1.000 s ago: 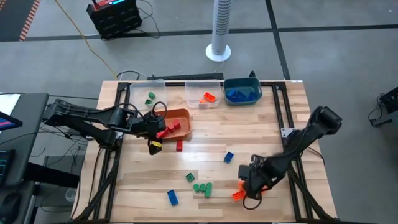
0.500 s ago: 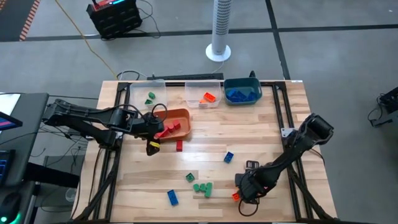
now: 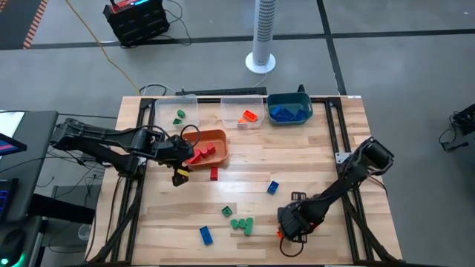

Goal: Sort blocks
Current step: Put the orange game piece into the right transparent bin

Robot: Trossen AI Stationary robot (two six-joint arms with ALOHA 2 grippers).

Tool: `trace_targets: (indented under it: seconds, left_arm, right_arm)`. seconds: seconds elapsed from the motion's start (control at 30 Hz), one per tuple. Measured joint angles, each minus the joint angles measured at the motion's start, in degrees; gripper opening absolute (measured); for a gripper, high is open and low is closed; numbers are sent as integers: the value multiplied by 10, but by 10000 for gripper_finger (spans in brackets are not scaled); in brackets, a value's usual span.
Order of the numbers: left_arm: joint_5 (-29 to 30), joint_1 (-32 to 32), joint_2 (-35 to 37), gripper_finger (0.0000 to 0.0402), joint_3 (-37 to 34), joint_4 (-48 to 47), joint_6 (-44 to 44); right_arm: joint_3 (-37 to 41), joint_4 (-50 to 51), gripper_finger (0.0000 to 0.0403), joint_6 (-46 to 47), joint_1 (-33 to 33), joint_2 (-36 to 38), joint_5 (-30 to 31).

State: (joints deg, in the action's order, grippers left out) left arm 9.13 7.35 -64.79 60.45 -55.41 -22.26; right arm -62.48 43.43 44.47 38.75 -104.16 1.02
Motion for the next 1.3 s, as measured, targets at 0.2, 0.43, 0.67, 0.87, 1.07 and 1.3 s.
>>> trace_targets:
  seconds: [0.2,0.43,0.67,0.87,1.07,1.3]
  left_arm:
    - [0,0,0,239,0,-1,0]
    - [0,0,0,239,0,-2,0]
    - [0,0,0,239,0,-11,-3]
    - [0,0,0,239,0,-28,-5]
    - [2,0,0,239,0,-34,-5]
    - [27,0,0,239,0,-34,-28]
  right_arm:
    - [0,-5,147,-18,-14,1,-5]
    - [0,-7,133,-42,-30,1,-6]
    - [-1,3,136,-87,-60,1,-9]
    - [1,19,136,-149,-111,26,2]
    - [1,40,136,-227,-186,97,1]
    - [-22,19,136,-337,-310,174,25]
